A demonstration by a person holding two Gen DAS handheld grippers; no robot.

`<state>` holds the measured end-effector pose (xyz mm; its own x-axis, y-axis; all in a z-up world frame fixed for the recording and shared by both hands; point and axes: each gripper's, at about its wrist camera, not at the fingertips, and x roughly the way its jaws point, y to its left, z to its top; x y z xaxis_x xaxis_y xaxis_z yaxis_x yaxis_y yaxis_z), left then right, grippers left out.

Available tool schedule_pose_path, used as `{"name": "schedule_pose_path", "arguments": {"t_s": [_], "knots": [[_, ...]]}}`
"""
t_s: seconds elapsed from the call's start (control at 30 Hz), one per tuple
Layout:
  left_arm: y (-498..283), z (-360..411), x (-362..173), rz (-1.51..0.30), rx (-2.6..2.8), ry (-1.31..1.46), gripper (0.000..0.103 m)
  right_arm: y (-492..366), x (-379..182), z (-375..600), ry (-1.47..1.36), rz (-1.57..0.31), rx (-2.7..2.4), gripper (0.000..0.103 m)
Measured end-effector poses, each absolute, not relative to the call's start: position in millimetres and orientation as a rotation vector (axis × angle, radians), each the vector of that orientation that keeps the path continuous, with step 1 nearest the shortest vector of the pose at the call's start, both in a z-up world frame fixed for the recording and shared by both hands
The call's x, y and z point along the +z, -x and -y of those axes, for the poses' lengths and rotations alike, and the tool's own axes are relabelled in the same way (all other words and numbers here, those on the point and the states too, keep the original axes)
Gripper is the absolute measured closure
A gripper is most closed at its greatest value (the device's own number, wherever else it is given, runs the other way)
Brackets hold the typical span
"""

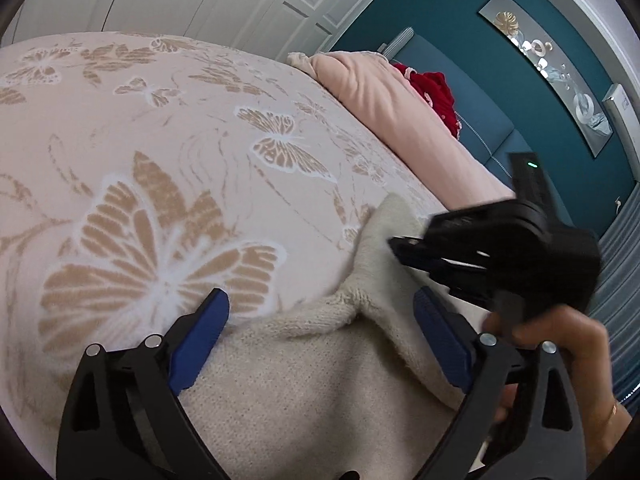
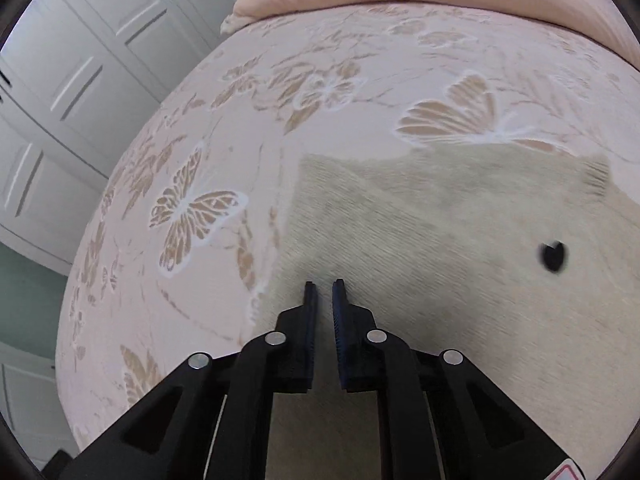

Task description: Fold small clothes

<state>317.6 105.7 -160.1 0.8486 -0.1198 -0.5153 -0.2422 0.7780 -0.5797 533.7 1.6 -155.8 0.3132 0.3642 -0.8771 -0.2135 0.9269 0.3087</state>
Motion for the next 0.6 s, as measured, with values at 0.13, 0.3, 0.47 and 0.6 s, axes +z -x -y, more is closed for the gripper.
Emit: {"name": "schedule_pose_path", "arguments": {"t_s": [0.13,0.3,0.47,0.6], "knots": [[-319.5,-99.4,-160.0,-0.564,0.069,0.649,0.007,-546.7,-158.6,-31.7,-0.008,-1.174,0.369,0.095],[-317.3,-102.3,-155.5,-0.565,0.045,0.677,0.006,-529.4,-122.2,10.9,-0.143,-1.069,0.433,0.096],[-296.5,-95.1,-130.4,-0.565,-0.174,0.727,0.006,-443.8,-86.3,117.0,-0.274,-0.924,0.348,0.094],[-323.4,-77.6,-135.2,-0.687,-0.279,0.842,0.005,-376.5,-86.2,217.6,-0.275,-0.881,0.095,0.087]]}}
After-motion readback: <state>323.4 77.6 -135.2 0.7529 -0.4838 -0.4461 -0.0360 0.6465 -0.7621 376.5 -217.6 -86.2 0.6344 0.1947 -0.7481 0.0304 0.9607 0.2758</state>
